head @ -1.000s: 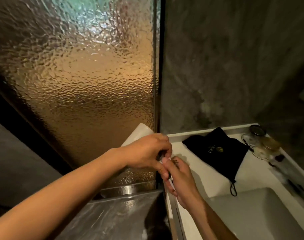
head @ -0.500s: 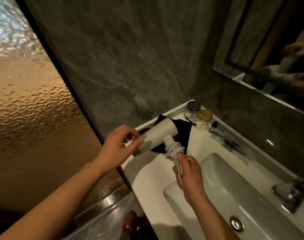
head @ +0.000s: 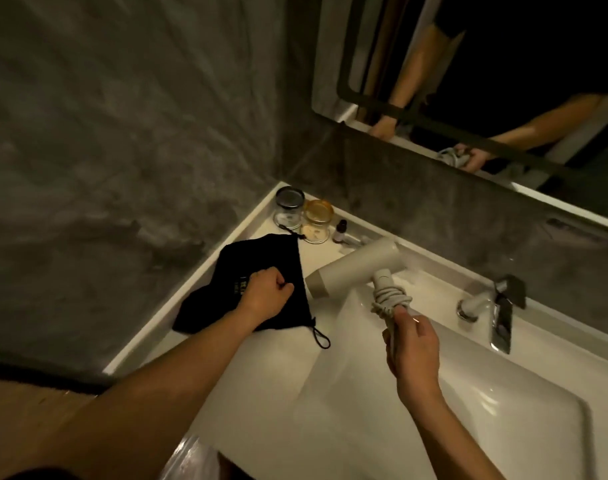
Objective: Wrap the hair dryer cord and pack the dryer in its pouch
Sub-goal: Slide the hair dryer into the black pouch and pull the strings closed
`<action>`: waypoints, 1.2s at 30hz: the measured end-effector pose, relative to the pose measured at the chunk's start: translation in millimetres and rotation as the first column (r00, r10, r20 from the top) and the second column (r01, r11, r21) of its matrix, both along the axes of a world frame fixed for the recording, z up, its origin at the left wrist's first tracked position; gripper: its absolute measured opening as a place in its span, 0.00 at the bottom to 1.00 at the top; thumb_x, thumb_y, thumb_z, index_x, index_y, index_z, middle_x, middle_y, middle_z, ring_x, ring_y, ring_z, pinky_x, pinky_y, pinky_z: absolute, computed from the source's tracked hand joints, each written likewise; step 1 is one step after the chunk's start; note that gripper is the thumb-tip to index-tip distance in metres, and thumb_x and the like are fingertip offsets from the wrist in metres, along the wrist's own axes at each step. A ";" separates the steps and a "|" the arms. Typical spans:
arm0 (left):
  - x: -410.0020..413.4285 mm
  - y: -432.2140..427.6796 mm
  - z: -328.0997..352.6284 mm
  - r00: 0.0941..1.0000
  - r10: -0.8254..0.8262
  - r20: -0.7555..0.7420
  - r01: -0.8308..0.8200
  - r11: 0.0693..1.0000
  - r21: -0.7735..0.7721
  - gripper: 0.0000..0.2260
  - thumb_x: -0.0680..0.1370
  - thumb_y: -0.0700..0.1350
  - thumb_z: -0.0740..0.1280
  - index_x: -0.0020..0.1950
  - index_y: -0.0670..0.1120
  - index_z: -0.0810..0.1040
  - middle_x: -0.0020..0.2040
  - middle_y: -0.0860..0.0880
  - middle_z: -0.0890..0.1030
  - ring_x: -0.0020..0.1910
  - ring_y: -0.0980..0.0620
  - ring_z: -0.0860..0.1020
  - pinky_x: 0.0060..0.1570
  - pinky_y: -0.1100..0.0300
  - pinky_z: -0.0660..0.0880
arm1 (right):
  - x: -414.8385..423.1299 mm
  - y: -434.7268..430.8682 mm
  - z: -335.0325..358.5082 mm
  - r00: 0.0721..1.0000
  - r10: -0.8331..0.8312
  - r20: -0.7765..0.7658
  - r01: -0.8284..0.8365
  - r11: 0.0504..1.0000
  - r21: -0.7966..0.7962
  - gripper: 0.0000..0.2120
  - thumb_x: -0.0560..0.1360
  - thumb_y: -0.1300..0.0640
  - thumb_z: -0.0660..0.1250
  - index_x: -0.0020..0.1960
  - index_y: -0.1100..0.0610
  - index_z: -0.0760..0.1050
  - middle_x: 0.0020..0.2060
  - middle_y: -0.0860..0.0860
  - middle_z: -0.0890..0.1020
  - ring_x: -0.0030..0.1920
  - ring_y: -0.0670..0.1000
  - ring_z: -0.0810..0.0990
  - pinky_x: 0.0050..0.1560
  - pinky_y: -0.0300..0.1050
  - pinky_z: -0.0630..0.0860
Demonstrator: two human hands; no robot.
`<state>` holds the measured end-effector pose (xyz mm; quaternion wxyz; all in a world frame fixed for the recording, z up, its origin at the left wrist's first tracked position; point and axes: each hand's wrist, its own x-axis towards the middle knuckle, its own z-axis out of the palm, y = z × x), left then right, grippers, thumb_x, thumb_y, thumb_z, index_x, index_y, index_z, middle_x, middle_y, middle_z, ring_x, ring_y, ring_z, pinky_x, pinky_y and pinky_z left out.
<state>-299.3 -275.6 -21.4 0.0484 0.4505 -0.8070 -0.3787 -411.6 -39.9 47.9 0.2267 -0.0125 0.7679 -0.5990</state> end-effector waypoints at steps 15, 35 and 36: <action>-35.4 18.8 -40.5 0.912 -0.158 0.378 0.228 0.962 -0.150 0.17 0.81 0.53 0.55 0.56 0.42 0.76 0.57 0.40 0.78 0.57 0.39 0.75 0.56 0.45 0.74 | -10.4 45.6 -14.0 0.989 -0.124 -0.079 0.129 0.990 0.065 0.16 0.78 0.46 0.66 0.41 0.59 0.71 0.28 0.54 0.76 0.30 0.54 0.72 0.34 0.49 0.67; 63.6 126.5 12.7 0.939 -0.027 -0.343 -0.004 0.996 -0.090 0.12 0.82 0.43 0.63 0.39 0.48 0.67 0.35 0.52 0.70 0.34 0.57 0.69 0.33 0.62 0.64 | 72.0 83.0 -27.0 0.993 -0.102 0.053 0.096 0.991 0.097 0.25 0.66 0.36 0.66 0.41 0.60 0.73 0.31 0.56 0.79 0.29 0.52 0.73 0.33 0.49 0.69; 65.4 130.4 13.7 0.935 -0.046 -0.351 0.007 0.994 -0.112 0.12 0.82 0.43 0.63 0.39 0.49 0.67 0.35 0.53 0.69 0.34 0.59 0.68 0.34 0.64 0.63 | 79.0 86.5 -30.6 0.992 -0.103 0.067 0.096 0.990 0.102 0.26 0.66 0.36 0.66 0.41 0.61 0.73 0.31 0.56 0.79 0.29 0.52 0.73 0.32 0.49 0.69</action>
